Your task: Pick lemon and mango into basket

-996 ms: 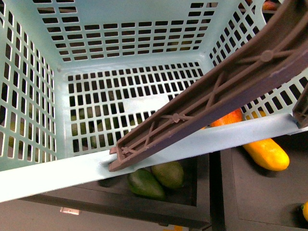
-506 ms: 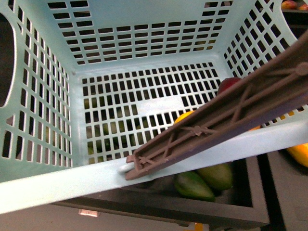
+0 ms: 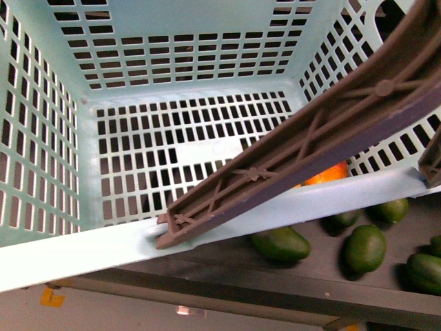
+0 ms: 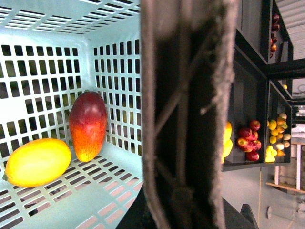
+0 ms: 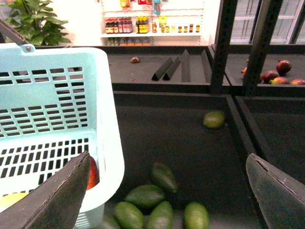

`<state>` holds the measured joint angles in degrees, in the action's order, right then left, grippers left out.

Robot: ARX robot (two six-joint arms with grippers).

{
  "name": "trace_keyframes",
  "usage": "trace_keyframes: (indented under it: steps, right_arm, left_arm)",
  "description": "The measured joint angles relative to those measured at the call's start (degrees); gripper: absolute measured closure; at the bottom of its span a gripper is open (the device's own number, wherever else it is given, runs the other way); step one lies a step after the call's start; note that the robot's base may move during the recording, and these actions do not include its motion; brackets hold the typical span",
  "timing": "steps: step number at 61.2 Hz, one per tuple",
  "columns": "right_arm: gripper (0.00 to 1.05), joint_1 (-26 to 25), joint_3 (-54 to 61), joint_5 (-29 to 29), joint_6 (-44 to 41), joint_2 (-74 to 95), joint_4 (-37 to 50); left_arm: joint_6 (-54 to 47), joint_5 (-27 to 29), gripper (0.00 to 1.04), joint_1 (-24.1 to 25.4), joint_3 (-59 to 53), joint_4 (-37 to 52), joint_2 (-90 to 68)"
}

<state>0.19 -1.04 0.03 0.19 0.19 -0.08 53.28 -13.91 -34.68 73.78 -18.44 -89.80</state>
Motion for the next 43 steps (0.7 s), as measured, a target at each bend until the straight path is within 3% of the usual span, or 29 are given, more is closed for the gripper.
trace_keyframes:
  steps: [28,30,35,38,43]
  right_arm:
    - [0.09,-0.13,0.02,-0.33,-0.02,-0.02,-0.04]
    - [0.09,-0.13,0.02,-0.28,-0.02,-0.02,-0.04]
    - [0.09,-0.13,0.02,-0.26,-0.02,-0.02,-0.04]
    - [0.09,-0.13,0.02,-0.09,-0.02,-0.02,-0.04]
    - [0.09,-0.13,0.02,0.13,0.0,-0.02,-0.04]
  left_arm:
    - [-0.33,1.57,1.0,0.94,-0.02,0.0,0.15]
    - [0.17,5.03,1.0,0.48,-0.87,1.99,0.15]
    - [17.44,25.88,1.0,0.59,-6.47,20.39,-1.79]
    - [23.26,28.76,1.0,2.99,-6.01,23.65,-3.96]
    - [28.98,27.56,1.0,8.92,-2.75,25.75,-9.46]
